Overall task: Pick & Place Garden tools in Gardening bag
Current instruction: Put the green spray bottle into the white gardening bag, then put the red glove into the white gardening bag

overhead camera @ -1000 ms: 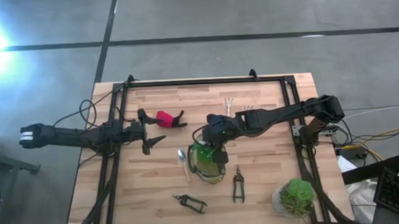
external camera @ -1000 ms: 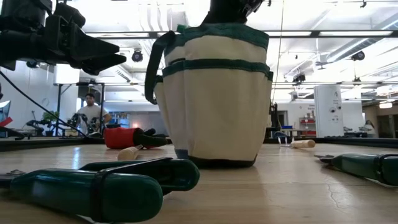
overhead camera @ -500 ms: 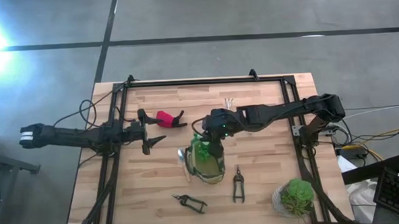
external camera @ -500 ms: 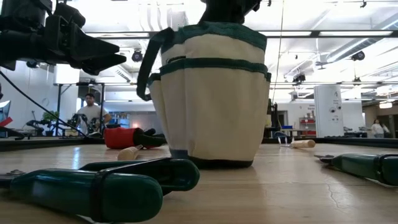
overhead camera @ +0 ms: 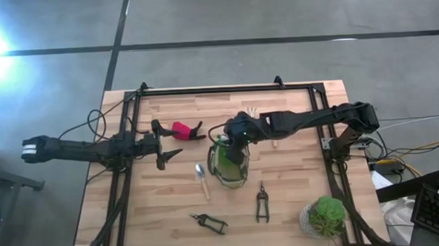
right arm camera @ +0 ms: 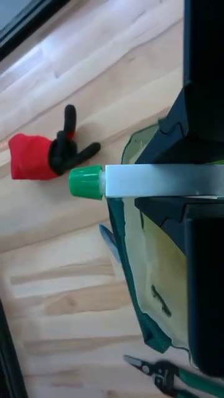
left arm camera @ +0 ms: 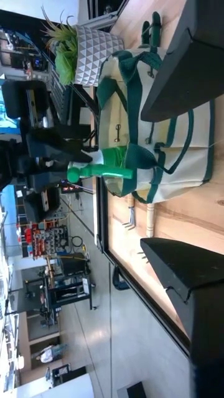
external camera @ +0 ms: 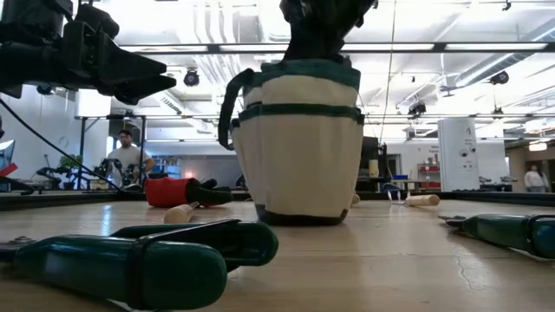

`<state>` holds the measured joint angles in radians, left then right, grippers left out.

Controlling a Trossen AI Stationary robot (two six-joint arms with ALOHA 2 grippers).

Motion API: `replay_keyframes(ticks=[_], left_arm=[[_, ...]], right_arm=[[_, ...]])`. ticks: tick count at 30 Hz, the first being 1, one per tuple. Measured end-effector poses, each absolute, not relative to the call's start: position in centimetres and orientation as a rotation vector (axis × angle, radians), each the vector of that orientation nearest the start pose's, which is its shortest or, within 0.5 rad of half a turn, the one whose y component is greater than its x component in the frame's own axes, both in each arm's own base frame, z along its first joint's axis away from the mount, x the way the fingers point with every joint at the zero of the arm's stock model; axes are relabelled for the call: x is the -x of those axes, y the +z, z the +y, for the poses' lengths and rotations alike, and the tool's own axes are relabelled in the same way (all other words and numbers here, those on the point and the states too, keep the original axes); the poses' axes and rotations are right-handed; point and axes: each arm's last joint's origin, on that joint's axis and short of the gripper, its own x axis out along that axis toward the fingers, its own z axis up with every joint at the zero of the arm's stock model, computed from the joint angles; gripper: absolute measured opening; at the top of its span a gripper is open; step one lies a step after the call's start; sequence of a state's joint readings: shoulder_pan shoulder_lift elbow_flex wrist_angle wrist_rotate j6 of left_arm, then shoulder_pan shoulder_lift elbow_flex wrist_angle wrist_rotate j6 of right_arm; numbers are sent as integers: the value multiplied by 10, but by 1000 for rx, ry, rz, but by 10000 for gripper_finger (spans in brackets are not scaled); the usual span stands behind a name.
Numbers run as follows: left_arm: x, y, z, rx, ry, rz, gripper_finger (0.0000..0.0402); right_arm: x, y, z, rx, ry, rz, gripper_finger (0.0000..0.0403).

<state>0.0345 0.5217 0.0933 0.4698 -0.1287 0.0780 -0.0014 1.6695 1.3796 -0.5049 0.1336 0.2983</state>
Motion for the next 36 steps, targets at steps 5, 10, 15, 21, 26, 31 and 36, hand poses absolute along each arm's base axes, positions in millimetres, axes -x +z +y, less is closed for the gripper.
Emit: replay_keyframes(ticks=[5,10,15,21,26,31,36], left_arm=[[-135,192,8,-76,165,-35,321],[-135,192,8,-76,164,-35,321],[-135,192,8,-76,164,-35,321],[-135,192,8,-76,164,-35,321],[-135,192,8,-76,165,-35,321],[-135,192,8,-76,164,-35,321],[-135,192,8,-76,164,-35,321]], right_arm=[[-366,285,-4,-191,-223,766,67],[-367,286,-4,-183,-220,759,93],[-367,286,-4,-161,-211,762,108],[-367,286,-4,-137,-201,762,119],[-366,291,-4,-136,-199,755,127],[-359,314,-2,-105,-177,713,134],[-343,344,4,-67,-140,622,128]])
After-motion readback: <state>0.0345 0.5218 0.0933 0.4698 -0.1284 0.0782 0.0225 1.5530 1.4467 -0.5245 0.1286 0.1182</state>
